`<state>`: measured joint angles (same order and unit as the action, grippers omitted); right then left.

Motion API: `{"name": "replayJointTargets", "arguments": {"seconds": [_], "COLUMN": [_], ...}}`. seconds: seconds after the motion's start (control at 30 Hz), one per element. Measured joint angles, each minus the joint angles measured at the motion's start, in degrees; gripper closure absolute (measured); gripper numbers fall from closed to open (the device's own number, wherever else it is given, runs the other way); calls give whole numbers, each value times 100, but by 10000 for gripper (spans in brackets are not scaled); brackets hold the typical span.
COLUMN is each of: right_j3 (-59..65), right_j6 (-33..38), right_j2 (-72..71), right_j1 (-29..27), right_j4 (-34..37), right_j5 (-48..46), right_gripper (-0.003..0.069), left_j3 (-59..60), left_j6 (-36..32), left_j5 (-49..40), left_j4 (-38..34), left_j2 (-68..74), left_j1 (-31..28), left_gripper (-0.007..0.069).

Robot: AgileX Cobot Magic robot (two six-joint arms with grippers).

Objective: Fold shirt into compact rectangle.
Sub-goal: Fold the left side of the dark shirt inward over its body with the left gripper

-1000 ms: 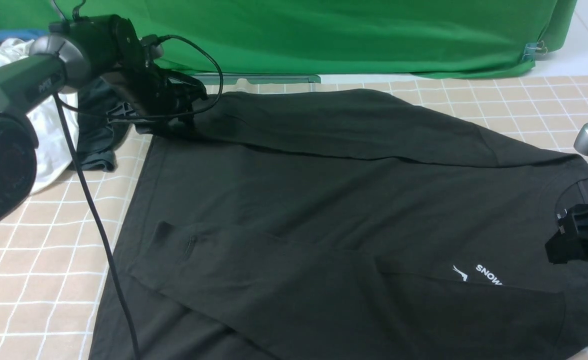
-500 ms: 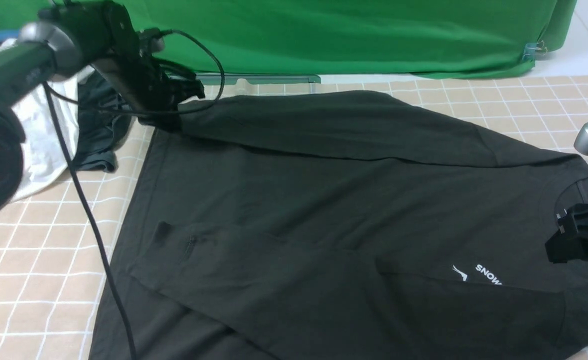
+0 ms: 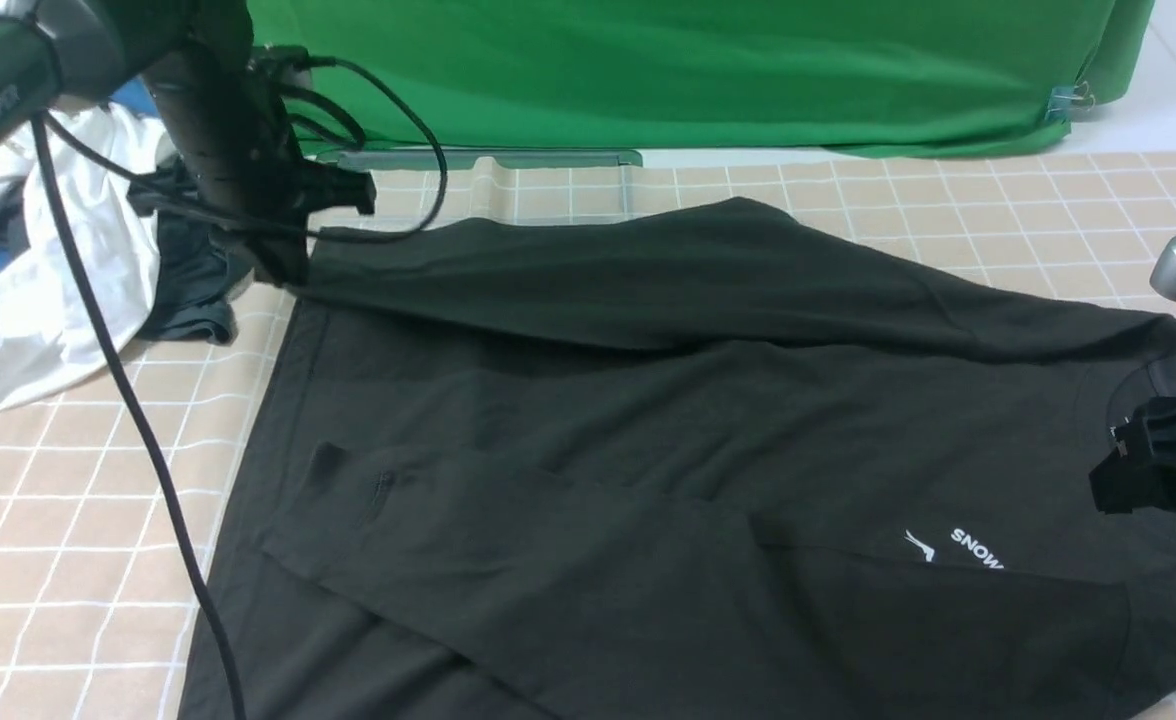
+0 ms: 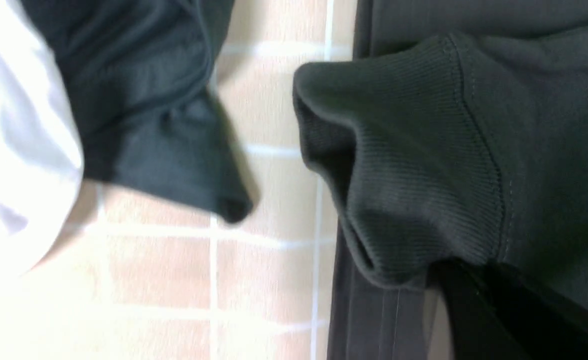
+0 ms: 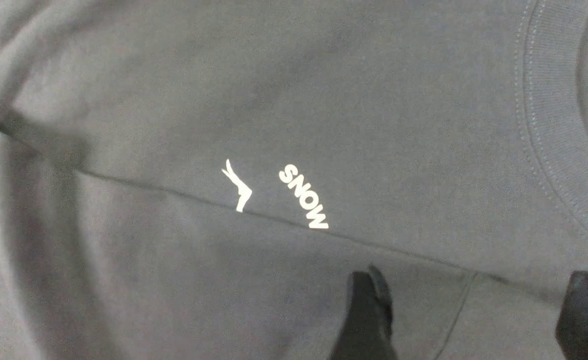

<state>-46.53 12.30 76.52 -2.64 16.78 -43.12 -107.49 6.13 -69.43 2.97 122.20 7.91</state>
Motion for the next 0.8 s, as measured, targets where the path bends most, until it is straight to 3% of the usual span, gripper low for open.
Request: {"name": "replayJointTargets", "arguments": {"seconds": [0.4, 0.8], "right_j3": [0, 0], "right_j6": [0, 0], "right_j2": [0, 0], "right_j1": [0, 0], "right_j4": [8, 8], "right_j5": [5, 31], "right_gripper": [139, 139], "left_j3": [1323, 1699], "left_j6": [412, 491], "left_j5": [-37, -47], "left_j4": [110, -459], "left_j2": [-978, -1337], "left_j1": [190, 190], "left_gripper": [604, 604]}}
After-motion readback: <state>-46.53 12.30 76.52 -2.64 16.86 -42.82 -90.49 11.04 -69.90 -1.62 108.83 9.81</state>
